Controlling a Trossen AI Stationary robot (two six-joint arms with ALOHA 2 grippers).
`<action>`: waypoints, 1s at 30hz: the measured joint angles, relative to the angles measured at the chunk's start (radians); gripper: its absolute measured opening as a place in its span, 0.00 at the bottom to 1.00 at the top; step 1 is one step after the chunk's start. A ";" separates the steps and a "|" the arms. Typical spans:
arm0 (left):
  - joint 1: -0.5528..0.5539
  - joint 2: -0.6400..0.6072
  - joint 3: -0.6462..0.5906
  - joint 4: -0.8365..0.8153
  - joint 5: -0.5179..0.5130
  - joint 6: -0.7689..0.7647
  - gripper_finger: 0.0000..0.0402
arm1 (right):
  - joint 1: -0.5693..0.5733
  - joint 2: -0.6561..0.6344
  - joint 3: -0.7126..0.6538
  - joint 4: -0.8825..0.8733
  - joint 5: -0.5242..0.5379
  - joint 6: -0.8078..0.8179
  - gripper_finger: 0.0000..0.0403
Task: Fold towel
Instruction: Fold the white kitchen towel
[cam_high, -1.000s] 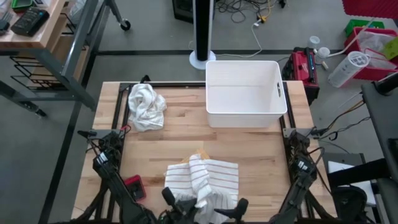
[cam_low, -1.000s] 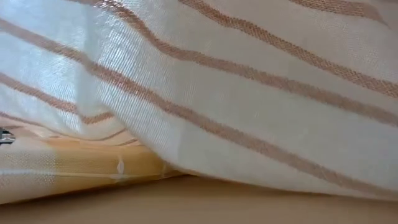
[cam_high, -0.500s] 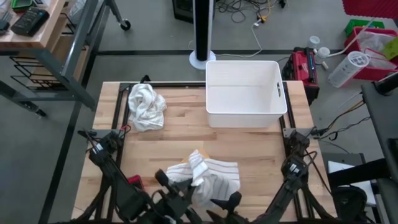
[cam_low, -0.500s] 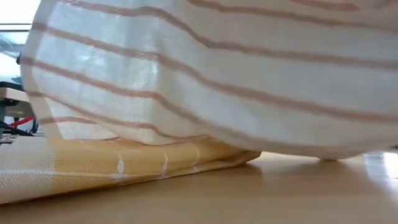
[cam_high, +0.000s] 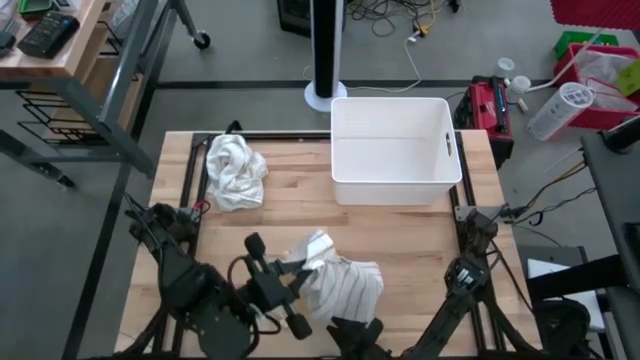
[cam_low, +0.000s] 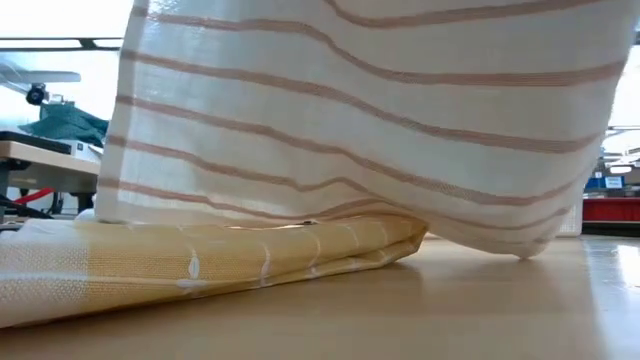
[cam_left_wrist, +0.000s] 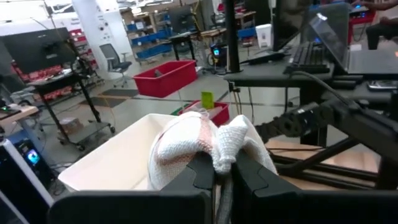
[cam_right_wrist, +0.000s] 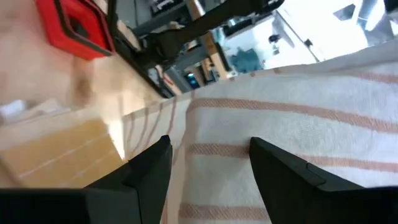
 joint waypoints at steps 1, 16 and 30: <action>0.004 -0.005 0.000 -0.001 0.002 0.000 0.01 | -0.006 0.003 0.000 0.011 0.007 -0.014 0.52; 0.016 -0.017 -0.002 -0.028 0.107 -0.031 0.02 | -0.138 0.005 -0.001 0.014 0.085 -0.191 0.47; -0.035 -0.015 -0.217 -0.366 0.269 -0.508 0.02 | -0.068 0.005 -0.002 0.007 0.046 -0.091 0.07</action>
